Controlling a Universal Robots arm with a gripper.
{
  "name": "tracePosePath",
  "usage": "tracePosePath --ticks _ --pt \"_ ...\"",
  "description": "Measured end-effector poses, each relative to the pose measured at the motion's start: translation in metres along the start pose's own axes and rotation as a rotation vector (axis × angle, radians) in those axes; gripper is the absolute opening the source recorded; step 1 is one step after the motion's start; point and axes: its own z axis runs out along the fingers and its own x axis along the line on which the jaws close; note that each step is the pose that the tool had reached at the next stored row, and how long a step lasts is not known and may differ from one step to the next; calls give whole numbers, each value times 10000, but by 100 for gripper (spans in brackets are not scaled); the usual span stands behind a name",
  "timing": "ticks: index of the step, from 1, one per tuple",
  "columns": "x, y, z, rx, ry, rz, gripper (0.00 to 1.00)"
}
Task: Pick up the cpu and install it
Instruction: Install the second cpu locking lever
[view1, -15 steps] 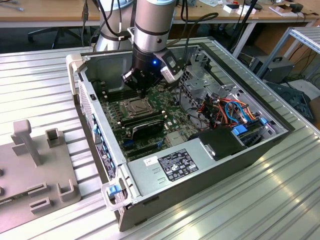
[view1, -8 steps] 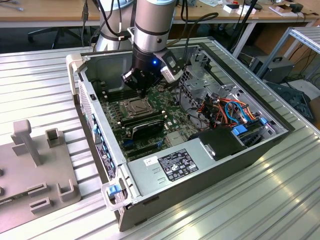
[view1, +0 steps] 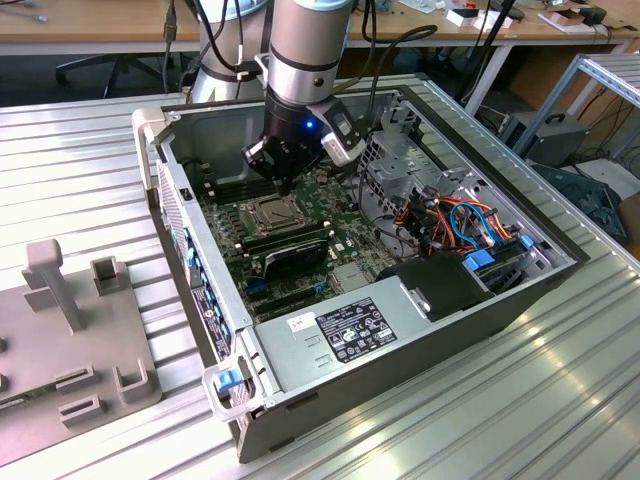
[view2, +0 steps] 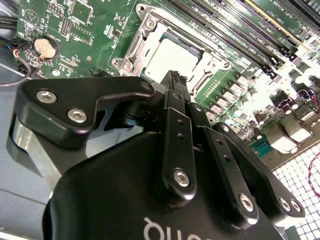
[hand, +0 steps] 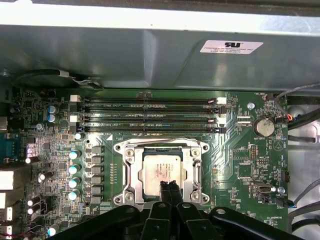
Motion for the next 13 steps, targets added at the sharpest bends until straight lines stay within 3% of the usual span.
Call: tracePosePath --ticks 13 --pt "1 -51 -2 6 -1 2 11"
